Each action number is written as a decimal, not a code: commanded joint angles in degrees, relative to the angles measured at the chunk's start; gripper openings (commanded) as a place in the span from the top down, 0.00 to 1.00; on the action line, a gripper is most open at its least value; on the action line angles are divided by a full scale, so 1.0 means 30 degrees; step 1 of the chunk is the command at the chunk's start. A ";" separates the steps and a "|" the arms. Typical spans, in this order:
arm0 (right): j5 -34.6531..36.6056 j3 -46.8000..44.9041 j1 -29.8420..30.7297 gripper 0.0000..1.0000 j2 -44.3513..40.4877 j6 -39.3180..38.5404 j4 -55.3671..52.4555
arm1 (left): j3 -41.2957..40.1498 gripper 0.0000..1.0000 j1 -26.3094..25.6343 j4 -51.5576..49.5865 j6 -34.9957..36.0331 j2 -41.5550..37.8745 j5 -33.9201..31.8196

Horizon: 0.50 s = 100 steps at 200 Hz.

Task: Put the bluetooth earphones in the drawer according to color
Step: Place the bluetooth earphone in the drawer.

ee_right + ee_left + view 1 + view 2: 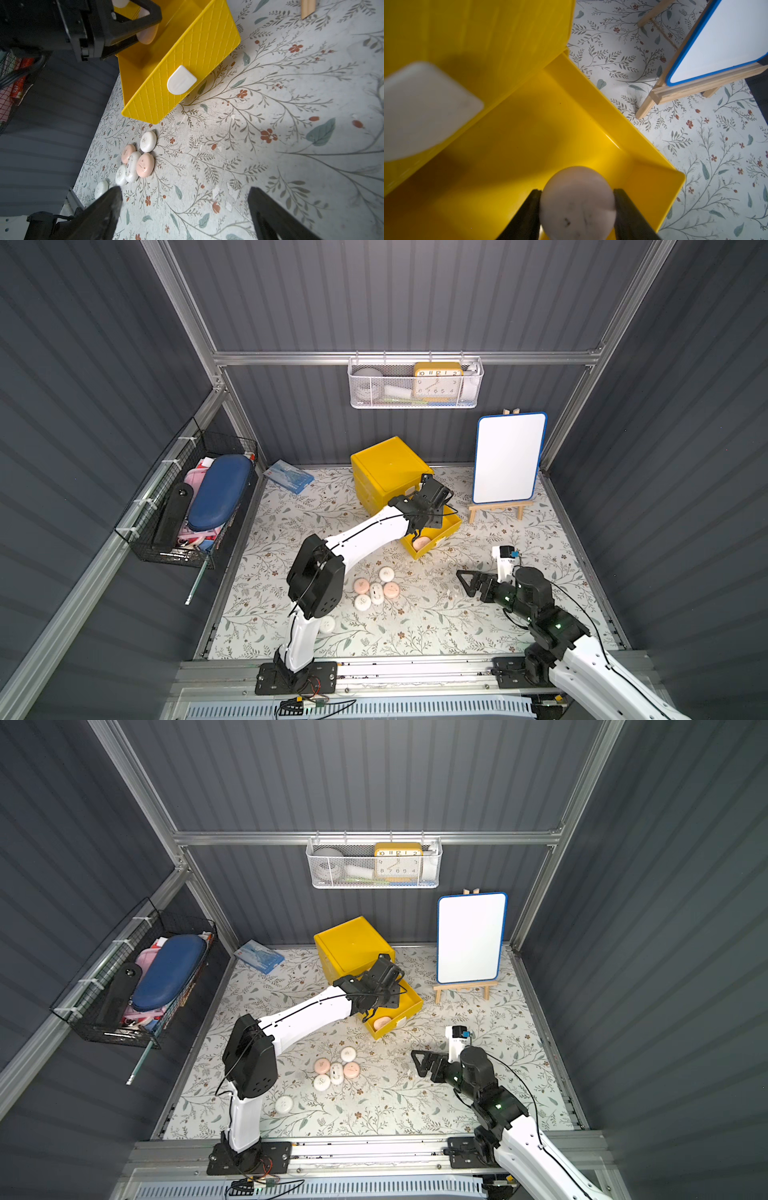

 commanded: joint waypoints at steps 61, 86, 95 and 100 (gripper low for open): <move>0.1060 0.0170 0.0049 0.01 -0.2135 0.0494 -0.1291 | -0.3254 0.01 -0.0017 0.0424 0.0129 -0.4766 0.0521; 0.0367 0.0057 0.0042 0.01 -0.2564 -0.0132 -0.1604 | -0.6007 0.01 0.0093 0.0872 -0.0184 -0.7179 0.0467; -0.0109 0.0035 0.0041 0.01 -0.2554 -0.0273 -0.1479 | -0.6977 0.01 0.0136 0.0960 -0.0406 -0.7926 0.0549; -0.0390 0.0021 0.0020 0.01 -0.2525 -0.0288 -0.1366 | -0.7537 0.01 0.0194 0.0989 -0.0554 -0.8324 0.0594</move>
